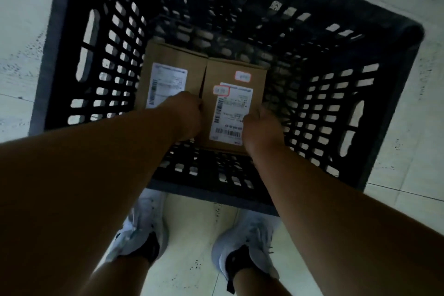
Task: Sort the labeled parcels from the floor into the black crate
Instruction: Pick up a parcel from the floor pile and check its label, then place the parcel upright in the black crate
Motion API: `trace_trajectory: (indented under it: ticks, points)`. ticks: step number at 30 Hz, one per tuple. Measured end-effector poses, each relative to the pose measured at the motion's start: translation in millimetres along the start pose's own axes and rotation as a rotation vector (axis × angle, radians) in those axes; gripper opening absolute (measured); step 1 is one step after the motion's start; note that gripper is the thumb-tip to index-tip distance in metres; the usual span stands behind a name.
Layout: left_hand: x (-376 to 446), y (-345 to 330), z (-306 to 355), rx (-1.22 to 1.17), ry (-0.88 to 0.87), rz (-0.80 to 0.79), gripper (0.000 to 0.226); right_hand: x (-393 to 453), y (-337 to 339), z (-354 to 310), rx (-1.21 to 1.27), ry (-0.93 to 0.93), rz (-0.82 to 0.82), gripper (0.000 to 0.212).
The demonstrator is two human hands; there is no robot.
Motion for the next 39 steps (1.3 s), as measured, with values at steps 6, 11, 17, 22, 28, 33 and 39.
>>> trace_trajectory:
  ticks: [6, 11, 17, 22, 28, 33, 39]
  points:
    - [3.5, 9.3, -12.3, -0.047, 0.016, 0.031, 0.032, 13.8, -17.9, -7.9, -0.123, -0.012, -0.078, 0.041]
    - [4.5, -0.7, -20.2, -0.143, -0.054, 0.002, 0.042, 15.3, -30.9, -9.0, -0.298, 0.012, -0.201, 0.043]
    - [-2.0, 16.3, -19.8, 0.463, -0.001, 0.135, 0.059, 17.4, -26.8, -19.9, -0.739, 0.078, -0.180, 0.056]
    - [4.7, 1.9, -30.3, 0.446, 0.017, -0.040, 0.084, 11.3, -40.2, -35.8, -0.916, 0.156, -0.231, 0.058]
    - [-8.3, 27.2, -7.8, 0.363, -0.036, -0.129, 0.061, 3.1, -35.3, -46.8, -0.779, -0.022, -0.456, 0.062]
    - [-100.6, 73.1, 38.1, 0.099, -0.096, 0.064, 0.051, -64.0, 20.4, -120.1, -0.682, 0.191, -0.175, 0.057]
    - [-296.6, 154.6, 127.9, 0.014, -0.287, 0.335, 0.036, -229.7, 105.9, -212.2, -0.242, 0.322, 0.120, 0.057]
Point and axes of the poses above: each hand's wrist, its own x-axis towards the middle knuckle, its own y-axis out of the back of the hand, z = x × y, the point moved 9 cm from there along x, towards the middle knuckle, and after that the axes turned 8 degrees about -z, right-handed, at the moved point
